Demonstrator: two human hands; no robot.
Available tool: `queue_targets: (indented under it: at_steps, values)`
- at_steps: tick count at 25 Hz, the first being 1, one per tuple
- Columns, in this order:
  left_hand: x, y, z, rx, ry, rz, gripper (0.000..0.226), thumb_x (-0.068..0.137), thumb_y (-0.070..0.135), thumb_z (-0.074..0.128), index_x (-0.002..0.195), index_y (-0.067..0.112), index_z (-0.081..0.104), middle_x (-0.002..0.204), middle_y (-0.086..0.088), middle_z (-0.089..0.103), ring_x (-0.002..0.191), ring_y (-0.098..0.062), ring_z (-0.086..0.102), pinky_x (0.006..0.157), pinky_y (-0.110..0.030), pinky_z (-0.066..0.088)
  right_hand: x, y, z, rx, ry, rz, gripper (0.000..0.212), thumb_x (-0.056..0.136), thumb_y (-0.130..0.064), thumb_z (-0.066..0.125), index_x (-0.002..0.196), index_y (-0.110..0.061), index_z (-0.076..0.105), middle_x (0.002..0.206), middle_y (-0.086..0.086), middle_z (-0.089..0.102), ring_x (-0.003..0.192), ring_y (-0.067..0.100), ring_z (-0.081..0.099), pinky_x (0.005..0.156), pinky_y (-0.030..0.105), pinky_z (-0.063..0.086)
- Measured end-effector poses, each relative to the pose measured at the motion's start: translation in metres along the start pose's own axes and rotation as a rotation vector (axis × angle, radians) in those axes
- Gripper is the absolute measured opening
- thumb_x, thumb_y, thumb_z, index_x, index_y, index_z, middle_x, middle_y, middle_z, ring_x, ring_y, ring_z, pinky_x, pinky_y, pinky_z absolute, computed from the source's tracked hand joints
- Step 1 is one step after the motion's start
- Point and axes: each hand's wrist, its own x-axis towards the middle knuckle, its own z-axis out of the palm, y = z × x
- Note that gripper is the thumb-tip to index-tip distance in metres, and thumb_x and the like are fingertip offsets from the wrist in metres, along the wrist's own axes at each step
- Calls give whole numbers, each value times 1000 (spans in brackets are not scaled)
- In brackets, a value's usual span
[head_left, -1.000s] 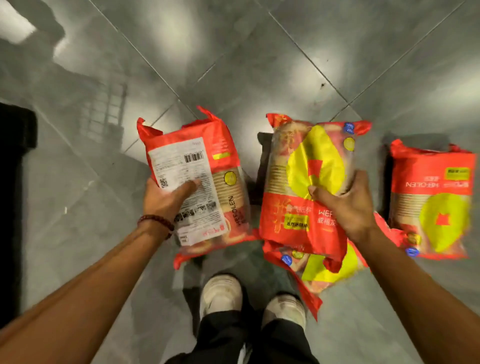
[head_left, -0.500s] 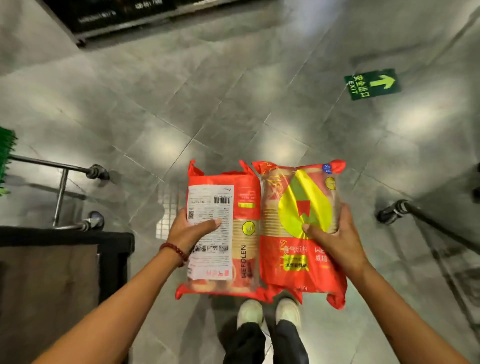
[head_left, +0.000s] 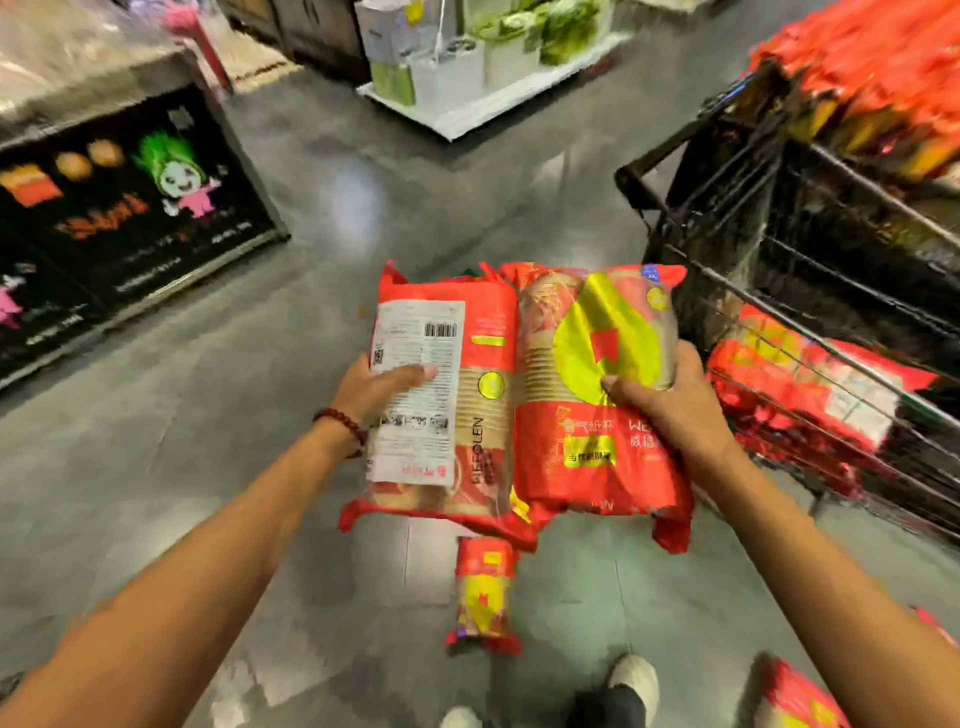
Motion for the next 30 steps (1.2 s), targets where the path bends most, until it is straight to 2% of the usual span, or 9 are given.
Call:
queue_targets:
  at_steps: [3,7,10,14,18,22,24,27,30]
  values:
    - [35,49,94,28,-113,40,48,46,27,82,91,15,72,88,1,78,81,-17,73,75,-31,60,15,-6,-96,24,144,-35,84,48,-53,77,121,-24,49,120,6,63,108,26,64,94,51,52]
    - [80,104,247,96,-261,81,36,51,22,80,86,16,73,84,2,78,77,-15,73,77,-31,58,45,1,-240,29,306,-32,81,51,-48,80,121,-18,52,120,9,63,107,26,63,93,48,53]
    - [111,132,350,132,-336,78,40,50,25,82,88,15,73,86,1,77,79,-17,73,82,-34,56,68,15,-325,64,409,-1,86,46,-55,78,120,-18,53,118,7,65,105,27,66,91,53,54]
    - [161,152,462,192,-396,60,16,78,11,74,92,17,69,94,-2,73,73,-9,71,79,-31,56,112,45,-412,151,496,46,90,46,-51,81,124,-13,56,116,10,68,102,30,69,89,52,56]
    - [224,145,524,328,-444,1,28,79,15,74,106,11,68,97,-3,71,82,-13,68,73,-24,56,165,95,-443,208,529,142,82,50,-46,86,121,-14,58,111,10,71,97,31,71,87,56,57]
    - [305,108,569,386,-482,-87,29,82,11,72,110,9,65,86,6,67,71,-2,63,55,-9,51,228,143,-445,205,571,255,60,73,-26,84,120,-11,50,111,5,64,99,25,66,88,48,55]
    - [340,80,582,414,-470,-154,31,82,11,72,112,9,65,89,4,67,71,-2,61,51,-7,48,257,175,-441,207,571,356,56,76,-19,82,118,-11,47,111,6,62,93,22,64,86,45,54]
    - [380,35,594,429,-394,-276,30,80,13,73,109,6,68,101,-8,68,73,-12,63,63,-18,50,286,219,-432,218,523,479,54,75,-19,83,113,-15,44,109,7,61,89,21,62,83,43,54]
    - [411,-10,603,421,-380,-384,19,79,7,74,97,6,69,93,-10,73,71,-14,68,71,-24,53,310,258,-424,187,473,605,62,69,-28,86,114,-13,47,107,5,63,93,23,63,82,40,54]
